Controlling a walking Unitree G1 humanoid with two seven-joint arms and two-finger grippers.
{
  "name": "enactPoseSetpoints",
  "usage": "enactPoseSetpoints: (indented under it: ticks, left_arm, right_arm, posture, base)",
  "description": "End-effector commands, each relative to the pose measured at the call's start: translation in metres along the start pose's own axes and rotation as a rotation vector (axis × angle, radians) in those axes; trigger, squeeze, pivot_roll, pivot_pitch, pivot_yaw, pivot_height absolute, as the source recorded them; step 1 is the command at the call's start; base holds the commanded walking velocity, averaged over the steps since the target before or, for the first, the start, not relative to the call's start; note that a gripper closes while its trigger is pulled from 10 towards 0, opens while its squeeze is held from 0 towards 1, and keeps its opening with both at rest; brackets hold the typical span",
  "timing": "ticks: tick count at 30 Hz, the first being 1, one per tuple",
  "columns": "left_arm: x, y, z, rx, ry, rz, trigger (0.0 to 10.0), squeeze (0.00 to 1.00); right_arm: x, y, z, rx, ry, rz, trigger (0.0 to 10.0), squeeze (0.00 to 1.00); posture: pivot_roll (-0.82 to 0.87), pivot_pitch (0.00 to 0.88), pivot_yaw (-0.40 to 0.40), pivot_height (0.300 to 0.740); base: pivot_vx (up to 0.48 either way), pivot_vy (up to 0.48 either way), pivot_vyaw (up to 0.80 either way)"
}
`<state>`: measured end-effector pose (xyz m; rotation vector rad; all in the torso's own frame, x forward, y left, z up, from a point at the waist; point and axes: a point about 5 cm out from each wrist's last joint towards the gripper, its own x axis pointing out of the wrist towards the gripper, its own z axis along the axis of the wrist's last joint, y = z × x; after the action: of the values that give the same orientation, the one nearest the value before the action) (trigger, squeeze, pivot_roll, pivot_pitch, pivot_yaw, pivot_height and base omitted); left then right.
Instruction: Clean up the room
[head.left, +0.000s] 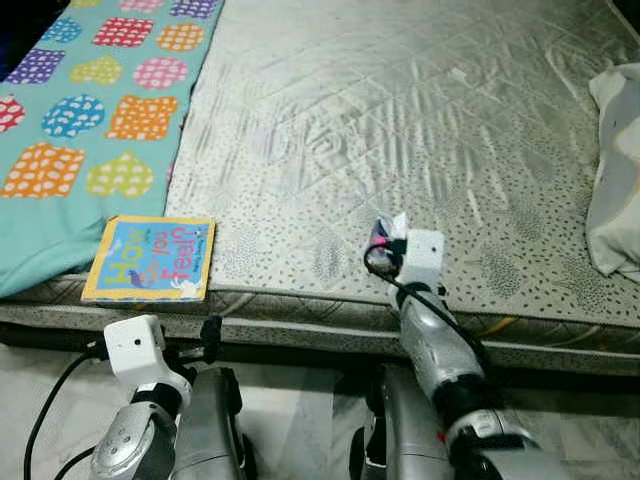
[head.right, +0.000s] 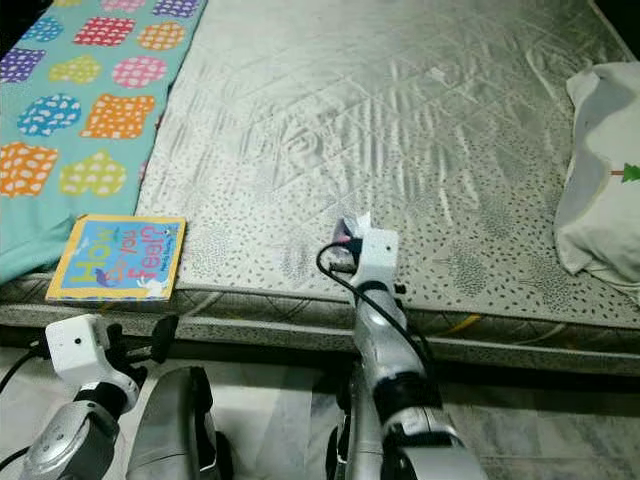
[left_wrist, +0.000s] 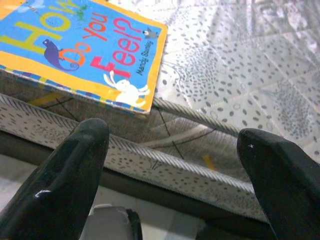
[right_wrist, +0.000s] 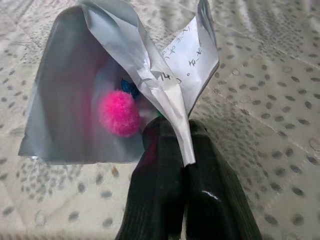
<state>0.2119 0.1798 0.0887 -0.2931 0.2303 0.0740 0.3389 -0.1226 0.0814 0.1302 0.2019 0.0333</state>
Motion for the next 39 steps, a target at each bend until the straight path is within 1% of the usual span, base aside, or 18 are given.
enactPoseSetpoints:
  ticks: [1, 2, 3, 4, 5, 6, 8, 9, 10, 12, 14, 16, 22, 24, 30, 39]
  left_arm:
    - [0.0, 0.001, -0.002, 0.004, 0.003, 0.012, 10.0, 0.0]
    - [0.002, 0.001, -0.002, 0.004, 0.0, 0.013, 10.0, 0.0]
    - [0.004, 0.0, -0.002, 0.003, -0.003, 0.015, 10.0, 0.0]
    - [0.004, 0.0, -0.002, 0.003, -0.003, 0.015, 10.0, 0.0]
    - [0.006, -0.001, -0.003, 0.001, -0.005, 0.017, 10.0, 0.0]
    - [0.006, -0.001, -0.003, 0.001, -0.005, 0.017, 10.0, 0.0]
    - [0.012, -0.004, -0.002, -0.007, -0.018, 0.005, 10.0, 0.0]
    - [0.012, -0.004, -0.002, -0.007, -0.018, 0.005, 10.0, 0.0]
    - [0.015, -0.005, -0.002, -0.009, -0.023, -0.001, 10.0, 0.0]
    - [0.018, -0.007, -0.002, -0.011, -0.029, -0.013, 10.0, 0.0]
    - [0.02, -0.008, -0.002, -0.012, -0.031, -0.021, 10.0, 0.0]
    - [0.024, -0.011, -0.001, -0.013, -0.036, -0.033, 10.0, 0.0]
    - [0.024, -0.012, -0.001, -0.013, -0.038, -0.034, 10.0, 0.0]
    - [0.024, -0.01, -0.002, -0.013, -0.043, -0.028, 10.0, 0.0]
    - [0.025, -0.009, -0.003, -0.014, -0.049, -0.022, 10.0, 0.0]
    - [0.025, -0.01, -0.005, -0.012, -0.047, -0.026, 10.0, 0.0]
  right_arm:
    - [-0.003, 0.001, 0.006, 0.015, -0.024, 0.035, 0.0, 0.0]
    - [-0.008, -0.003, 0.007, 0.03, -0.038, 0.063, 0.0, 0.0]
    - [-0.014, -0.006, 0.007, 0.05, -0.046, 0.09, 2.3, 0.0]
    - [-0.014, -0.006, 0.007, 0.05, -0.046, 0.09, 2.3, 0.0]
    - [-0.021, -0.01, 0.005, 0.075, -0.045, 0.115, 10.0, 0.0]
    - [-0.021, -0.01, 0.005, 0.075, -0.045, 0.115, 10.0, 0.0]
    - [-0.034, -0.016, 0.003, 0.12, -0.038, 0.173, 10.0, 0.0]
    - [-0.034, -0.016, 0.003, 0.12, -0.038, 0.173, 10.0, 0.0]
    - [-0.04, -0.017, 0.003, 0.136, -0.032, 0.199, 10.0, 0.0]
    - [-0.047, -0.016, 0.005, 0.15, -0.03, 0.234, 10.0, 0.0]
    - [-0.049, -0.014, 0.006, 0.158, -0.034, 0.251, 10.0, 0.0]
    - [-0.048, -0.006, 0.012, 0.176, -0.059, 0.287, 10.0, 0.0]
    - [-0.048, -0.003, 0.015, 0.183, -0.062, 0.302, 10.0, 0.0]
    - [-0.05, 0.003, 0.02, 0.199, -0.067, 0.343, 10.0, 0.0]
    - [-0.051, 0.003, 0.022, 0.202, -0.058, 0.351, 10.0, 0.0]
    - [-0.05, 0.001, 0.023, 0.201, -0.053, 0.349, 10.0, 0.0]
  posture:
    - [-0.01, 0.116, -0.036, 0.578]
    - [-0.03, 0.106, -0.032, 0.578]
    - [-0.03, 0.099, -0.031, 0.578]
    - [-0.03, 0.099, -0.031, 0.578]
    - [-0.04, 0.09, -0.029, 0.578]
    - [-0.04, 0.09, -0.029, 0.578]
    - [-0.06, 0.073, -0.022, 0.578]
    - [-0.06, 0.073, -0.022, 0.578]
    - [-0.07, 0.068, -0.018, 0.578]
    - [-0.07, 0.063, -0.014, 0.578]
    - [-0.08, 0.061, -0.012, 0.578]
    - [-0.08, 0.055, -0.012, 0.578]
    - [-0.08, 0.054, -0.014, 0.578]
    - [-0.07, 0.052, -0.019, 0.582]
    - [-0.07, 0.048, -0.025, 0.586]
    - [-0.07, 0.047, -0.02, 0.616]
  base:
    - [0.0, 0.0, 0.0]
    - [0.0, 0.0, 0.0]
    - [0.0, 0.0, 0.0]
    - [0.0, 0.0, 0.0]
    - [0.0, 0.0, 0.0]
    - [0.0, 0.0, 0.0]
    - [0.0, 0.0, 0.0]
    - [0.0, 0.0, 0.0]
    - [0.0, 0.0, 0.0]
    - [0.0, 0.0, 0.0]
    - [0.0, 0.0, 0.0]
    - [0.0, 0.0, 0.0]
    - [0.0, 0.0, 0.0]
    - [0.0, 0.0, -0.25]
    - [0.0, 0.0, -0.49]
    - [0.0, 0.0, -0.43]
